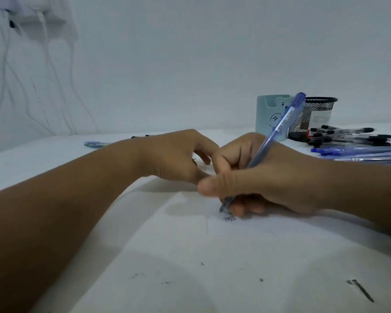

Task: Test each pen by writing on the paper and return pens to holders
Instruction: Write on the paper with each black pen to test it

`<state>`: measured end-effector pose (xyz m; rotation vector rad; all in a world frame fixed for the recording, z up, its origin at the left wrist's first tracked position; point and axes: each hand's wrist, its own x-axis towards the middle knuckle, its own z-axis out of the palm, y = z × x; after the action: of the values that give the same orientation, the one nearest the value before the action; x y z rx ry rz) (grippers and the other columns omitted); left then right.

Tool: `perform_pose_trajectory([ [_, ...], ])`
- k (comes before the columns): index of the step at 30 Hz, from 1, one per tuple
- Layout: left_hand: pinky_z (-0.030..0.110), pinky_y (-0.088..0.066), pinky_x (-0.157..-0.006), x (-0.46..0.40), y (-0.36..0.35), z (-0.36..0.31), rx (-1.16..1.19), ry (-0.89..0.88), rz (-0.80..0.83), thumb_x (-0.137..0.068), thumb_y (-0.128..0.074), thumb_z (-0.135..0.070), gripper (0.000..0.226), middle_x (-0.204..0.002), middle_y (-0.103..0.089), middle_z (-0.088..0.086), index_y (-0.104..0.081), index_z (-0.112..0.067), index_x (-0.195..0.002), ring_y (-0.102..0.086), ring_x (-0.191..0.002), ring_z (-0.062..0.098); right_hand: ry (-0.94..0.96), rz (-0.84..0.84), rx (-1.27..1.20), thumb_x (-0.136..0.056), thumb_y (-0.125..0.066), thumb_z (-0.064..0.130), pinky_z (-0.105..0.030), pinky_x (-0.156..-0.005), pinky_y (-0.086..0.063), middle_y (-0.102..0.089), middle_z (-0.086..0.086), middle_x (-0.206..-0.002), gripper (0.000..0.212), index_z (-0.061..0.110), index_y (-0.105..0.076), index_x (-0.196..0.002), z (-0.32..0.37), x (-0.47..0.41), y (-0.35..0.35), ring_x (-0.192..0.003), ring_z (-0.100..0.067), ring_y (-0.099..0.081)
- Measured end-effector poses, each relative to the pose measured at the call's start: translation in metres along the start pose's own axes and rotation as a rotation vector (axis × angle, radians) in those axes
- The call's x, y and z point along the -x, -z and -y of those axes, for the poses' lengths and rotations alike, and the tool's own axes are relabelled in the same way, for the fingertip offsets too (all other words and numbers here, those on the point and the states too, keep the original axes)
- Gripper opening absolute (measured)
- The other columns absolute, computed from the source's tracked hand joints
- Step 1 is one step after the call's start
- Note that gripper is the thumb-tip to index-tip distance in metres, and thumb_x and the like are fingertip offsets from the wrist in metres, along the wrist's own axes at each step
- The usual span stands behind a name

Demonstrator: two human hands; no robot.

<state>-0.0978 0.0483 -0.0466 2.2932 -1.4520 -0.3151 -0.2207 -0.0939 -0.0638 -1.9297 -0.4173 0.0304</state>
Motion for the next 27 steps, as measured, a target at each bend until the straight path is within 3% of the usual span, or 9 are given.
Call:
perform_pose_trajectory([
  [3, 0.029, -0.049, -0.087, -0.0013, 0.0008, 0.0045, 0.026, -0.012, -0.011, -0.060, -0.077, -0.044, 0.017, -0.089, -0.067, -0.029, -0.070, -0.050, -0.074, -0.062, -0.088, -0.011, 0.055, -0.074, 0.058, -0.073, -0.082, 0.006, -0.018, -0.041, -0.037, -0.040, -0.012, -0.044, 0.049, 0.002, -0.039, -0.050, -0.0037, 0.0005, -0.0032, -0.034, -0.014, -0.039],
  [7, 0.033, -0.049, -0.090, -0.0015, 0.0003, 0.0071, 0.049, -0.022, 0.004, -0.068, -0.082, -0.037, 0.019, -0.094, -0.067, -0.027, -0.073, -0.047, -0.080, -0.063, -0.090, -0.007, 0.082, -0.131, 0.150, -0.080, -0.069, -0.011, -0.019, -0.045, -0.042, -0.043, -0.012, -0.043, 0.045, 0.002, -0.042, -0.047, -0.0071, 0.0011, -0.0022, -0.035, -0.012, -0.044],
  [12, 0.041, -0.052, -0.101, -0.0013, -0.0005, 0.0059, 0.010, -0.009, 0.002, -0.061, -0.080, -0.046, 0.036, -0.102, -0.071, -0.022, -0.075, -0.039, -0.096, -0.064, -0.101, -0.004, 0.058, -0.077, 0.220, -0.083, -0.069, -0.009, -0.023, -0.048, -0.045, -0.050, -0.020, -0.047, 0.047, 0.008, -0.044, -0.047, -0.0069, -0.0009, -0.0018, -0.039, -0.014, -0.050],
  [23, 0.045, -0.051, -0.102, -0.0002, -0.0007, 0.0044, 0.020, -0.004, 0.001, -0.061, -0.080, -0.045, 0.032, -0.103, -0.070, -0.018, -0.075, -0.038, -0.092, -0.064, -0.100, -0.003, 0.034, -0.063, 0.243, -0.085, -0.070, -0.002, -0.024, -0.051, -0.044, -0.053, -0.013, -0.046, 0.051, 0.014, -0.041, -0.047, -0.0042, 0.0005, -0.0037, -0.041, -0.015, -0.048],
  [27, 0.046, -0.051, -0.101, -0.0007, -0.0007, 0.0047, 0.002, -0.007, -0.001, -0.058, -0.082, -0.048, 0.036, -0.101, -0.070, -0.019, -0.074, -0.040, -0.092, -0.063, -0.100, -0.005, 0.052, -0.069, 0.262, -0.083, -0.068, -0.008, -0.020, -0.050, -0.043, -0.045, -0.020, -0.049, 0.048, 0.008, -0.038, -0.049, -0.0025, 0.0004, -0.0045, -0.042, -0.005, -0.047],
])
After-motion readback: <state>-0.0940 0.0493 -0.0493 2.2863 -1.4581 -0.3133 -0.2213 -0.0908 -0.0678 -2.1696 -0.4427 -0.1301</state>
